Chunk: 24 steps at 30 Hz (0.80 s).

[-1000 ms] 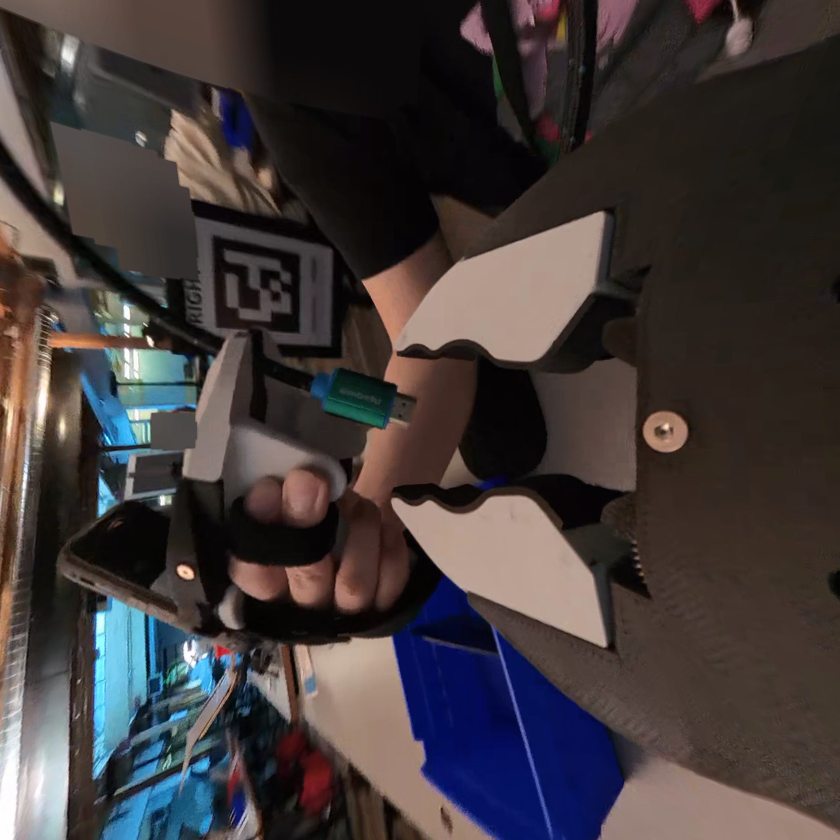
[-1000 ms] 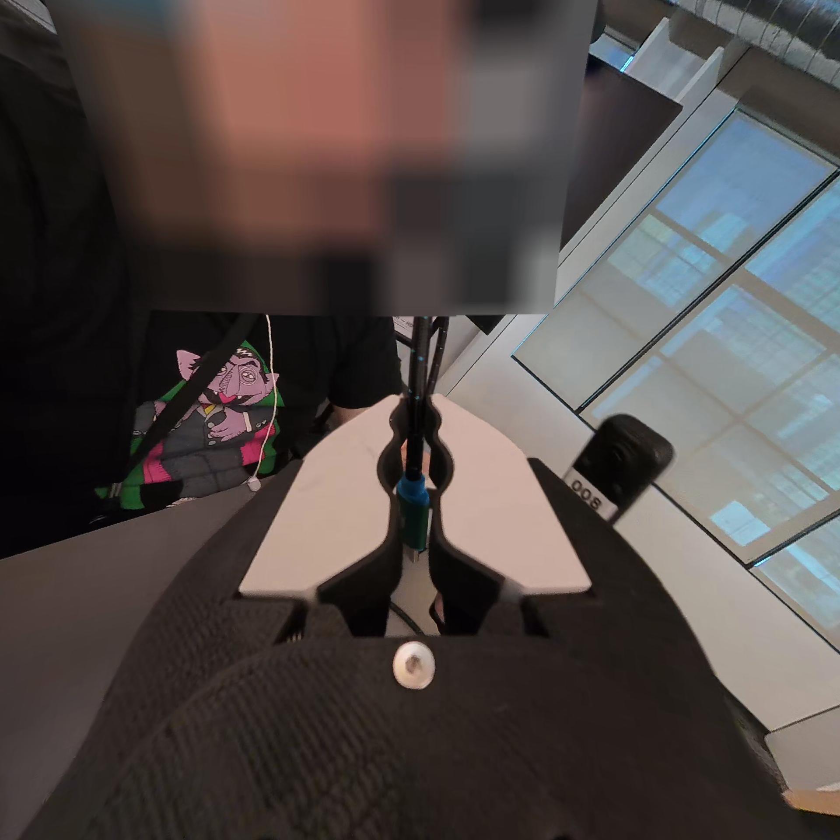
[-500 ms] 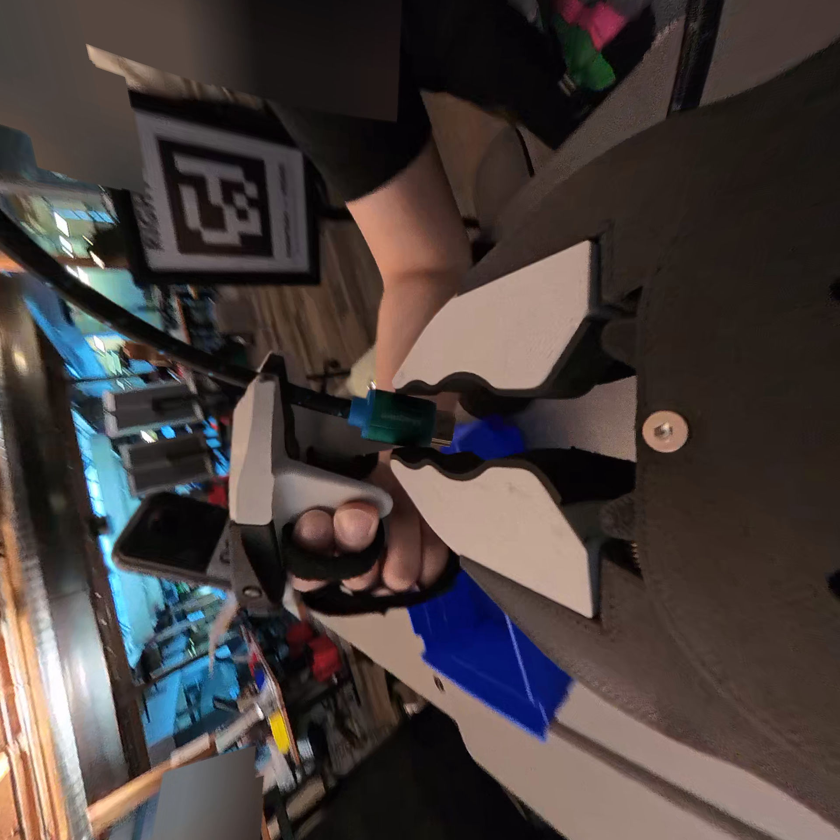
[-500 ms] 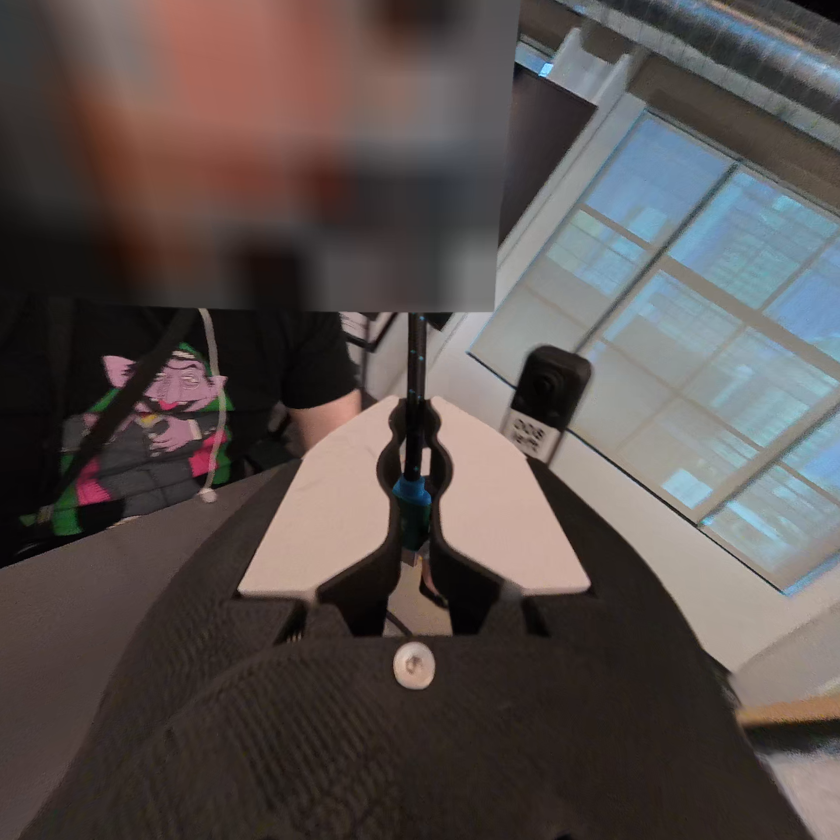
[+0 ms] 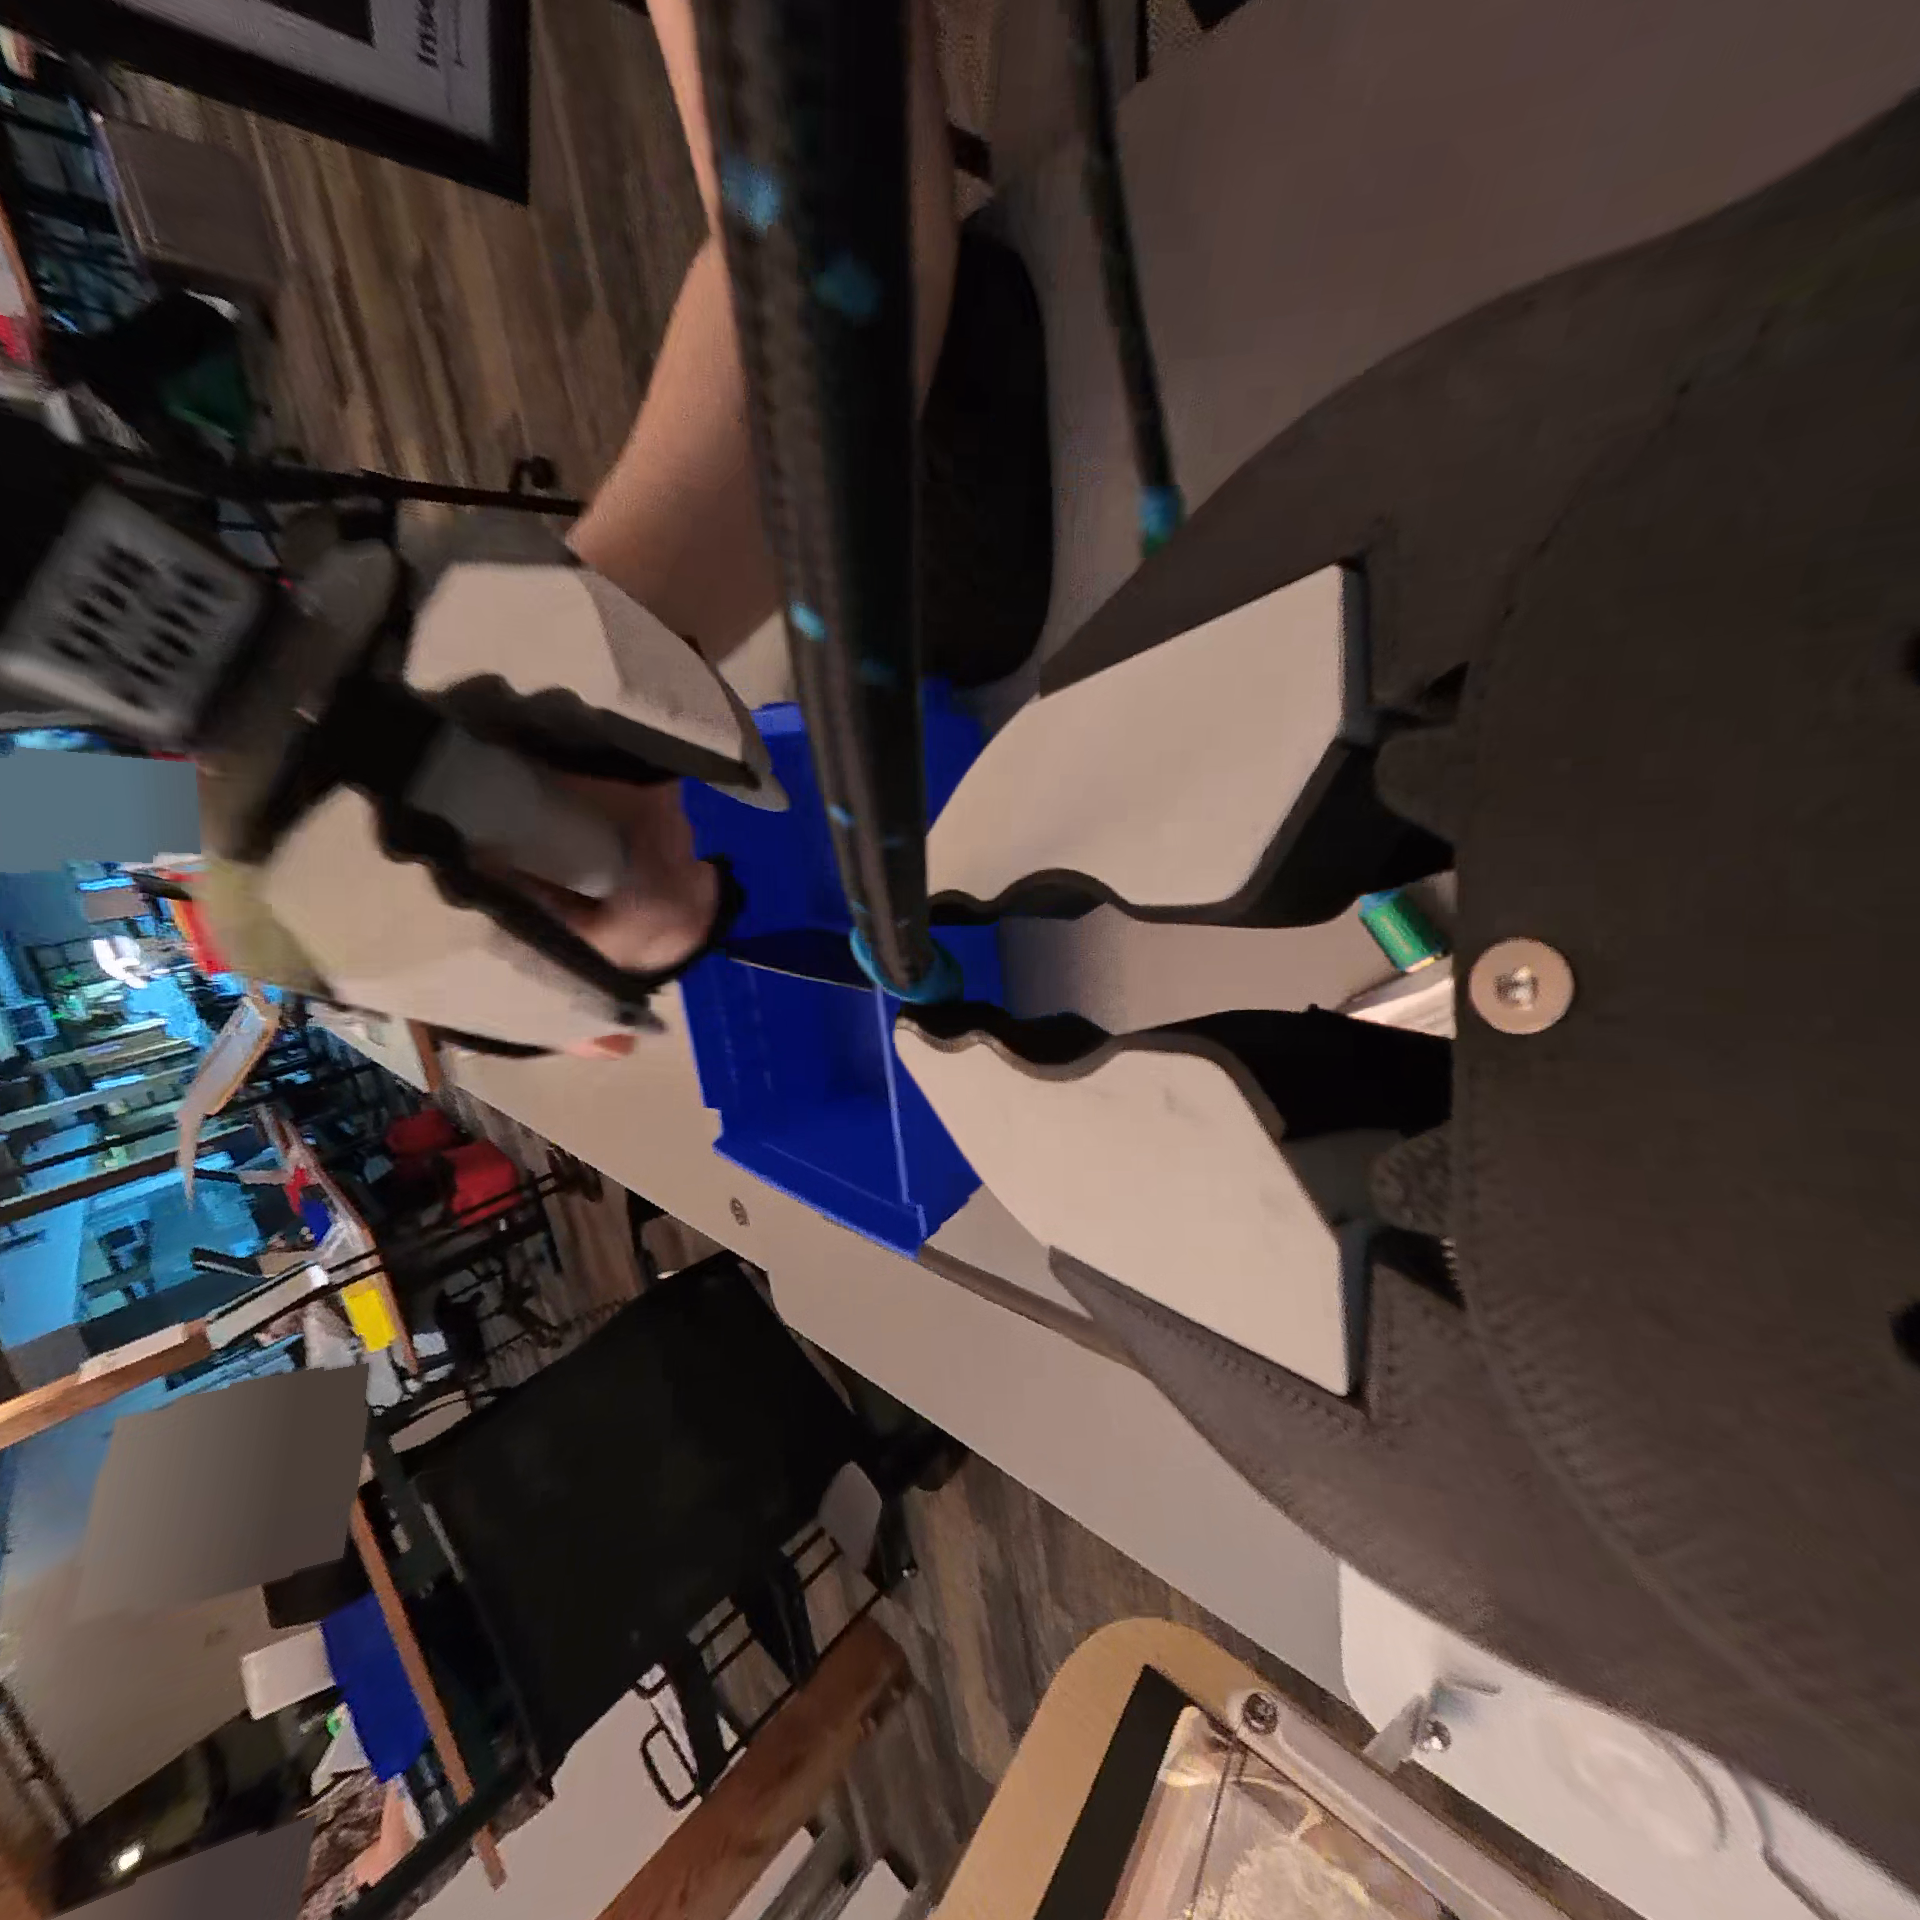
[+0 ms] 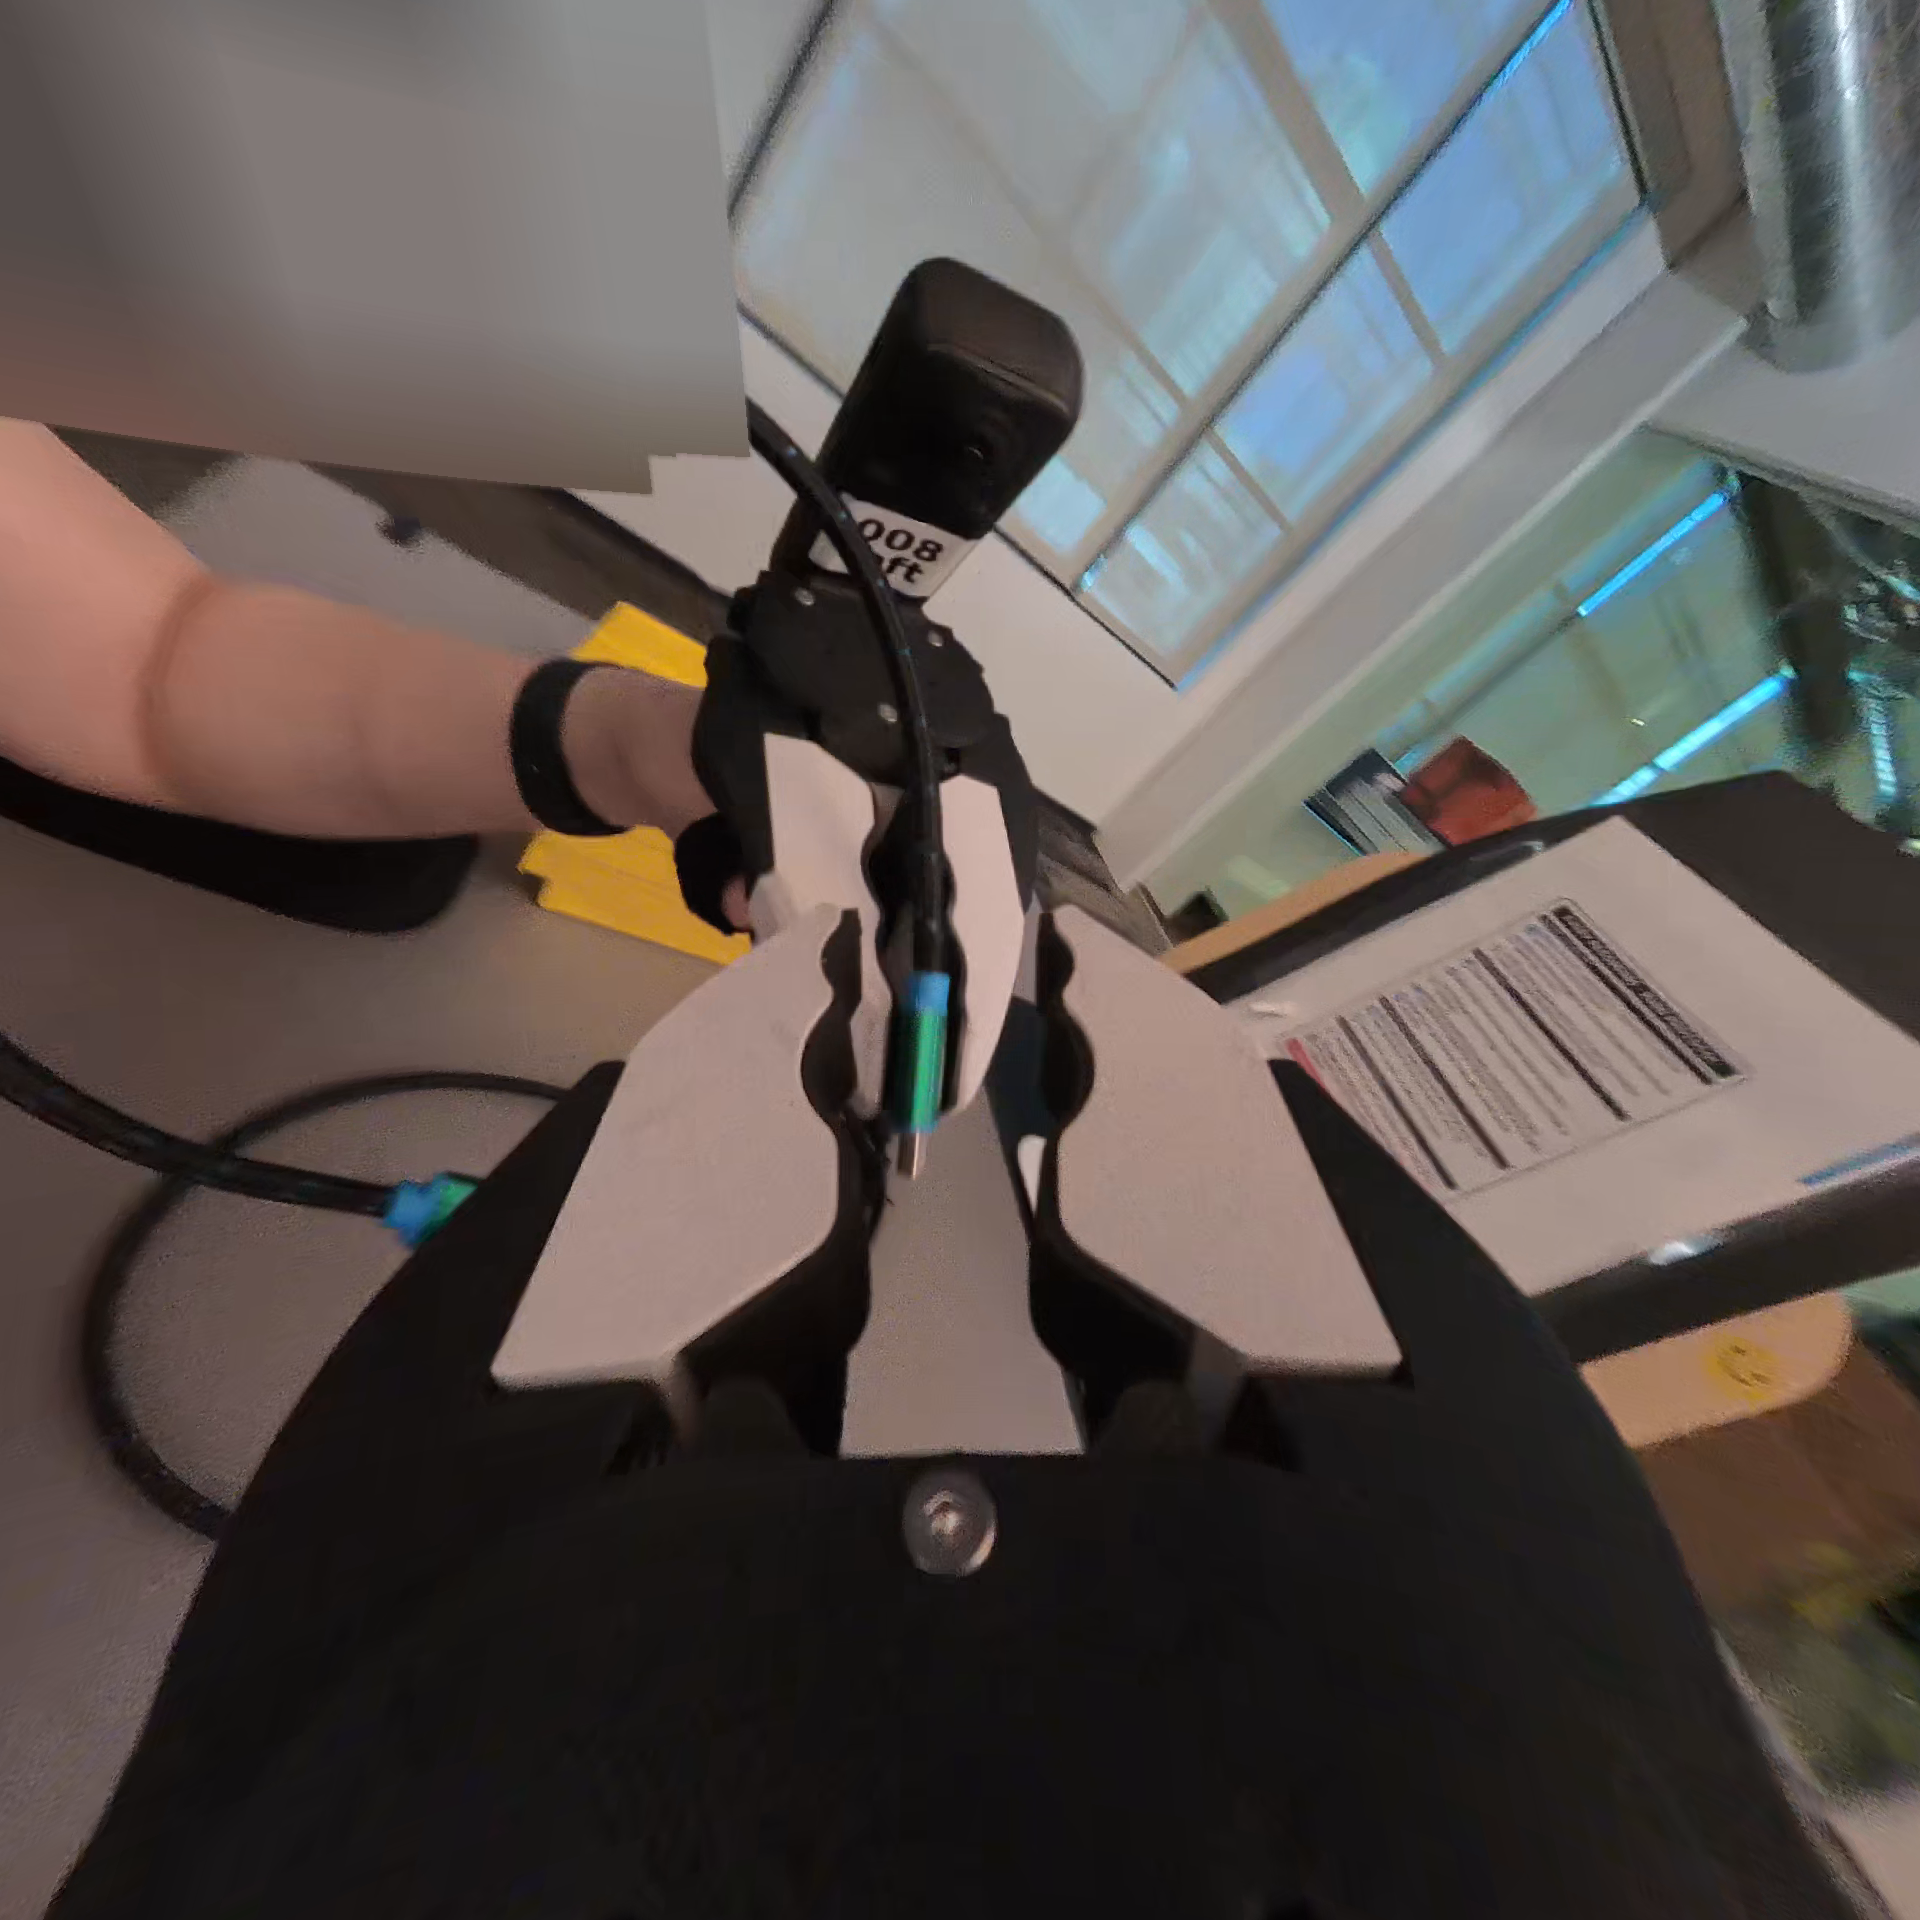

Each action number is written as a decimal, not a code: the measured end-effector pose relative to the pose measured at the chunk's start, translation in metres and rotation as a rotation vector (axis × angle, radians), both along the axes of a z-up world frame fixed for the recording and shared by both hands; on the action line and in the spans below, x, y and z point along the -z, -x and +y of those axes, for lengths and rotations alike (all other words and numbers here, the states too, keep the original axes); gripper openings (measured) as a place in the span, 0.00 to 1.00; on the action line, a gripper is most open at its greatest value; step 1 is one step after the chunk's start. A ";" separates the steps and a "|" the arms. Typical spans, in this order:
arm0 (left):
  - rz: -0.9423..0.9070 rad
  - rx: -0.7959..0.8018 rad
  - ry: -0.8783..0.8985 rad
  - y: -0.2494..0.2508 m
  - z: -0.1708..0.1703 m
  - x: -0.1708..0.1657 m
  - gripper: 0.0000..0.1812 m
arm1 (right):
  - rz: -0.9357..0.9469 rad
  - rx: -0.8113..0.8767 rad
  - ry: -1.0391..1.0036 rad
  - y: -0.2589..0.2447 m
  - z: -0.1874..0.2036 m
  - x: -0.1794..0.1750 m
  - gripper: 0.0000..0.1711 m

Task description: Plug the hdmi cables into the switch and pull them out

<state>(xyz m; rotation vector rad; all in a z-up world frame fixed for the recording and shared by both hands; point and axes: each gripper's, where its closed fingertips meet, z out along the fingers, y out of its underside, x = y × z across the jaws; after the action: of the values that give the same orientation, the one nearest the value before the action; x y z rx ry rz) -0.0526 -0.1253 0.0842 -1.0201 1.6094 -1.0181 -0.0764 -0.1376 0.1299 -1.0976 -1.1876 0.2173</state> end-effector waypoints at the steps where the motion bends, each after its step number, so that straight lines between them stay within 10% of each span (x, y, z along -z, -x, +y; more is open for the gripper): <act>1: 0.026 -0.008 -0.006 -0.002 0.000 0.005 0.07 | -0.035 0.028 -0.014 0.006 -0.002 0.001 0.19; 10: 0.253 -0.048 -0.003 -0.014 0.001 0.048 0.07 | -0.258 0.233 0.038 0.021 0.022 0.034 0.04; 24: -0.395 0.431 0.658 0.007 -0.006 -0.029 0.25 | 0.748 -0.244 0.170 -0.022 -0.001 -0.060 0.04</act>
<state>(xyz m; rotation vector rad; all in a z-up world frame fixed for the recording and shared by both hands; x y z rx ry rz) -0.0591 -0.1316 0.1134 -0.8101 1.1986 -1.9940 -0.0541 -0.1388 0.1895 -0.8871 -0.6252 0.8510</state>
